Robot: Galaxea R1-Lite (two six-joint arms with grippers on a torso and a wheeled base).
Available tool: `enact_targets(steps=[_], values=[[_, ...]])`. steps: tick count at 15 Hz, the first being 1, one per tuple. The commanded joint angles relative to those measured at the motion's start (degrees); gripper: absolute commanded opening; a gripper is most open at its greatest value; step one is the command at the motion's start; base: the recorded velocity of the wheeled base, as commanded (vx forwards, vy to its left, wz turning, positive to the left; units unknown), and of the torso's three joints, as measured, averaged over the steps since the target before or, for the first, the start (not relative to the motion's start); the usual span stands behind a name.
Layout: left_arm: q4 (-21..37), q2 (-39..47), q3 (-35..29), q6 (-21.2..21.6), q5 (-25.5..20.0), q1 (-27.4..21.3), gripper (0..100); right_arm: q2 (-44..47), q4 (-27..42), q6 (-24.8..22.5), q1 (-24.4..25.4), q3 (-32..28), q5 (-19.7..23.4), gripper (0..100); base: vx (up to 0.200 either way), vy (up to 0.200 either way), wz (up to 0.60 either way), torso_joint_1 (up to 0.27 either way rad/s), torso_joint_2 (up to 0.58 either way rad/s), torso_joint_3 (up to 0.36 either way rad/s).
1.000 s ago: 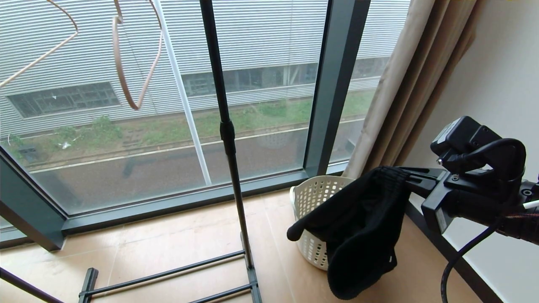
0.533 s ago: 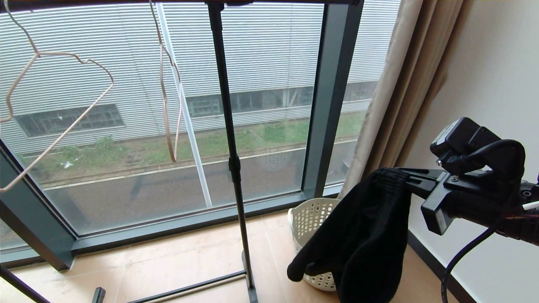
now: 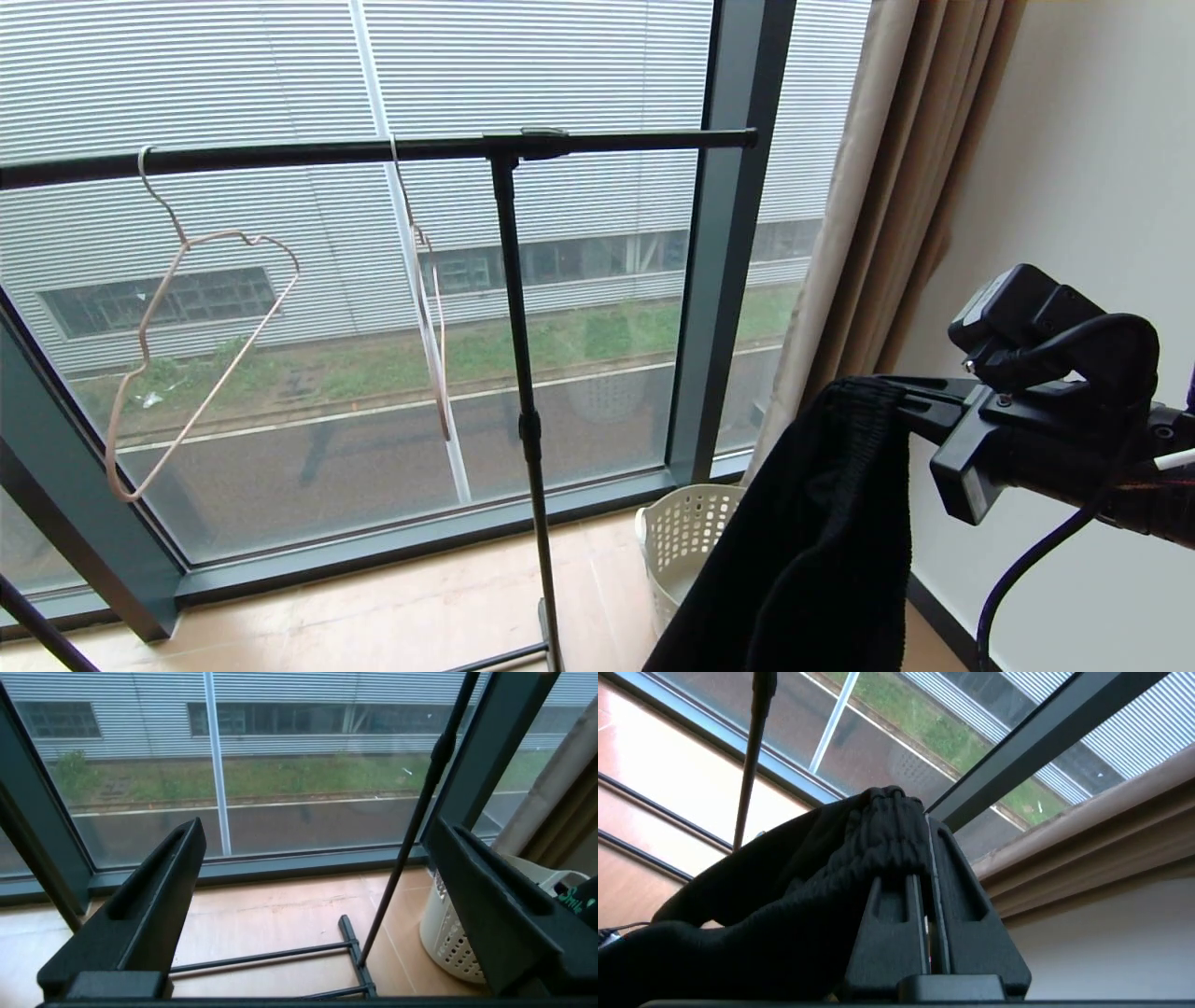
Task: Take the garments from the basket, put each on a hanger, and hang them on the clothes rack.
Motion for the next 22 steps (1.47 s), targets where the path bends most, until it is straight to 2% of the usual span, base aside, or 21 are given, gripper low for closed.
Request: enact_targets(steps=[1, 12, 18, 22], values=[[-0.03, 0.05, 0.06, -0.02, -0.03, 0.00, 100, 0.49, -0.04, -0.06, 0.03, -0.02, -0.08, 0, 0.000, 0.000, 0.00, 0.246, -0.54, -0.271], [0.06, 0.05, 0.06, 0.16, -0.12, 0.00, 100, 0.76, -0.13, -0.15, 0.03, 0.51, -0.08, 0, 0.000, 0.000, 0.00, 0.265, -0.55, -0.286], [-0.03, 0.05, 0.15, 0.07, 0.06, -0.09, 100, 0.58, -0.13, -0.41, 0.03, 0.78, 0.00, 0, 0.000, 0.000, 0.00, 0.182, -0.37, -0.265], [-0.12, 0.05, 0.15, 0.07, 0.06, -0.09, 100, 0.14, -2.94, -0.58, 0.03, 2.18, -0.08, 0, 0.000, 0.000, 0.00, 0.027, -0.05, -0.057]])
